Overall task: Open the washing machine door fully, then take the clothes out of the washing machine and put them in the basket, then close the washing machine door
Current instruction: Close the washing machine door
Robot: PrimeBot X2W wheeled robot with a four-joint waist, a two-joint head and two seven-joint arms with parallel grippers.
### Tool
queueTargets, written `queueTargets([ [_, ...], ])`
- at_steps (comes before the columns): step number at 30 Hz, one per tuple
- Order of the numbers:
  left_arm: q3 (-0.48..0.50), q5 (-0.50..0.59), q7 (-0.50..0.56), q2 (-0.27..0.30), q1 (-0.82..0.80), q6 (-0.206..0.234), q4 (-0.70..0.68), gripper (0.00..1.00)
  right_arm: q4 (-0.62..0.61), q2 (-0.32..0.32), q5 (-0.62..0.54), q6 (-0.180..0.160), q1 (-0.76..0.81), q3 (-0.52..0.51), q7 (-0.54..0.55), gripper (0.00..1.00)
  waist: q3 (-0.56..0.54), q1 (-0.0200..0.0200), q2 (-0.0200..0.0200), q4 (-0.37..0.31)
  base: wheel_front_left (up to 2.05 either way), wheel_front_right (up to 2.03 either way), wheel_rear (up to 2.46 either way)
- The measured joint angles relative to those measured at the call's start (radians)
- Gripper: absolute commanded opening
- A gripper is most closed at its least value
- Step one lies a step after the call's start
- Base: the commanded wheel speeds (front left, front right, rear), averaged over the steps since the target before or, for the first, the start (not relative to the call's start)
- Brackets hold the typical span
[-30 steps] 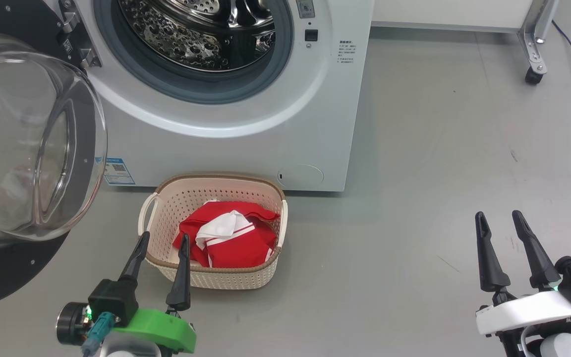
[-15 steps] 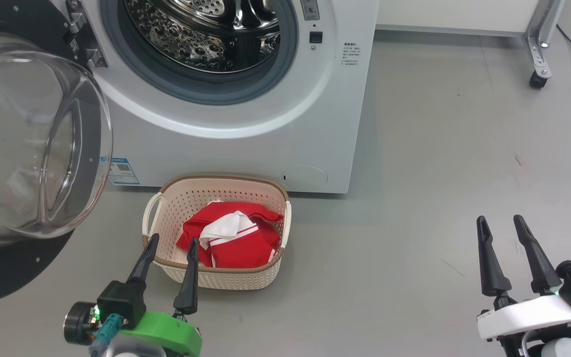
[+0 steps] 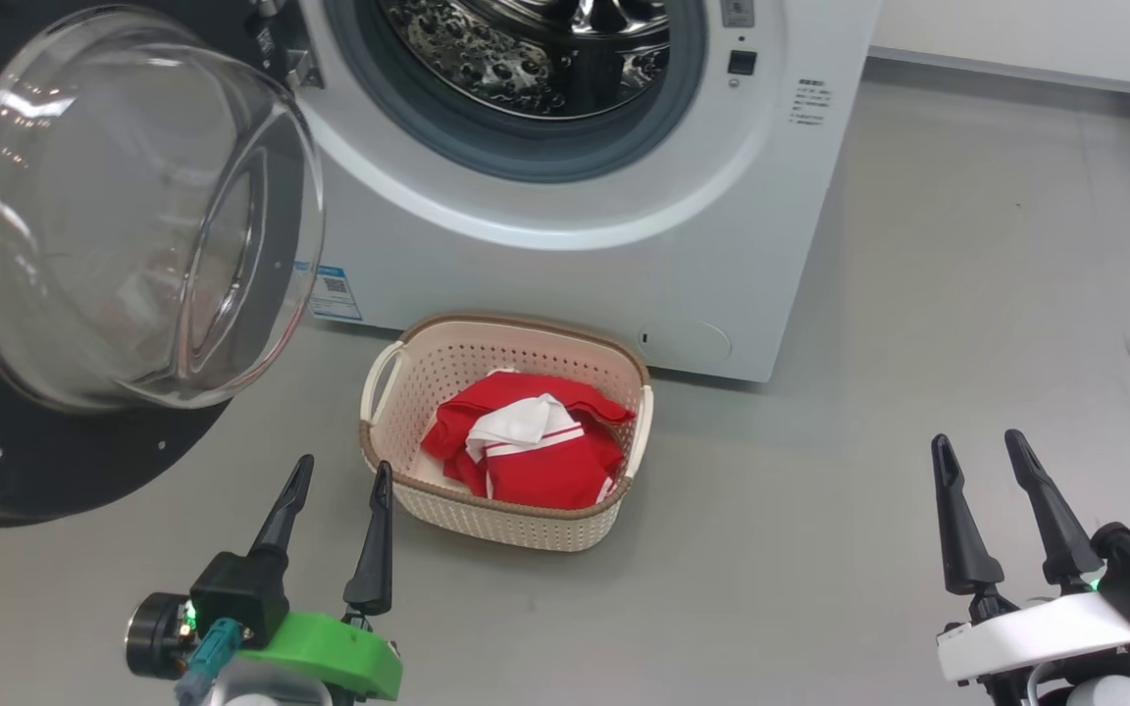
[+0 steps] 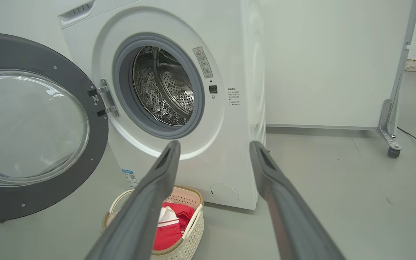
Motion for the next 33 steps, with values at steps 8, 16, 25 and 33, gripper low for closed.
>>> queueTargets([
  [8, 0.016, 0.000, 0.000, 0.000, 0.003, 0.014, -0.025, 1.00, -0.006, -0.003, 0.000, 0.000, -0.004, 0.028, 0.000, 1.00, 0.017, 0.0000, 0.0000, 0.104, 0.00, 0.00, 0.00],
  [16, 0.018, 0.000, 0.000, 0.000, 0.020, 0.022, -0.032, 1.00, -0.007, -0.004, 0.000, 0.000, -0.018, 0.042, 0.000, 1.00, 0.023, 0.0000, 0.0000, 0.215, 0.00, 0.00, 0.00],
  [25, 0.044, 0.000, 0.000, 0.000, 0.024, 0.035, -0.058, 1.00, -0.018, -0.006, -0.006, 0.000, -0.034, 0.077, 0.000, 1.00, 0.032, 0.0000, 0.0000, 0.340, 0.00, 0.00, 0.00],
  [33, 0.052, 0.000, 0.000, 0.000, 0.042, 0.040, -0.079, 1.00, -0.009, -0.009, -0.007, 0.000, -0.047, 0.095, 0.000, 1.00, 0.045, 0.0000, 0.0000, 0.371, 0.00, 0.00, 0.00],
])
